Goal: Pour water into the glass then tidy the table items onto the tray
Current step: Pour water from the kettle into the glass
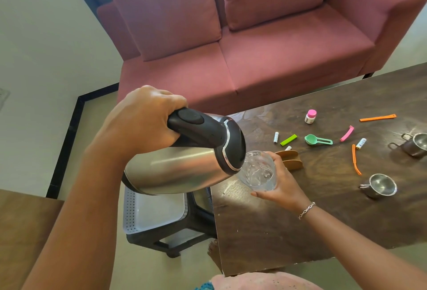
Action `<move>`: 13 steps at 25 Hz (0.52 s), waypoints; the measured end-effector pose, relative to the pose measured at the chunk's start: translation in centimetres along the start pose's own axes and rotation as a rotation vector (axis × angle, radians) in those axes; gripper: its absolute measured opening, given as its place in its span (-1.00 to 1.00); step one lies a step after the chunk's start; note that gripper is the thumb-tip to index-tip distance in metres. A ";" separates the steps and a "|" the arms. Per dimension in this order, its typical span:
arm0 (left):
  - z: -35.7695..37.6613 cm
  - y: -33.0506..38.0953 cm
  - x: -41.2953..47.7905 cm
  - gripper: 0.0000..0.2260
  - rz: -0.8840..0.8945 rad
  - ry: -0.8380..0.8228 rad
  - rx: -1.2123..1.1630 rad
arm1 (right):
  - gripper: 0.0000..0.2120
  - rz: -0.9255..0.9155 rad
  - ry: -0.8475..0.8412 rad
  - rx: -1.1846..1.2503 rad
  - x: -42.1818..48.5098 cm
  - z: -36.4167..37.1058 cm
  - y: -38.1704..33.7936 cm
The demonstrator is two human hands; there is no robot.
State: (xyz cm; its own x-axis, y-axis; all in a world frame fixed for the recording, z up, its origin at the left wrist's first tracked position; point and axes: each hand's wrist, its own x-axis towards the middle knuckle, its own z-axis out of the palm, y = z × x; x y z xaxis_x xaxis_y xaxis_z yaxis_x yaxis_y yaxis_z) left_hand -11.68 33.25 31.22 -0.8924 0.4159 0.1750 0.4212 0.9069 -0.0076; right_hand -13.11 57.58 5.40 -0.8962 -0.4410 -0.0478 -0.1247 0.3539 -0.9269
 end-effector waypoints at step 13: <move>-0.2 0.3 -0.1 -0.96 0.008 0.001 0.025 | -0.05 0.014 0.018 0.000 -0.6 0.1 0.9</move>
State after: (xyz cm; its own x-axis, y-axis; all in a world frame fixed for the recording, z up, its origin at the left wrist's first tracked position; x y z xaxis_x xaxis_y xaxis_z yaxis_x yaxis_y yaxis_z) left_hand -11.43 33.42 31.42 -0.8888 0.4233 0.1755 0.4242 0.9049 -0.0338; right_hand -12.65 58.14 4.53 -0.9055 -0.4209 -0.0537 -0.1122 0.3594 -0.9264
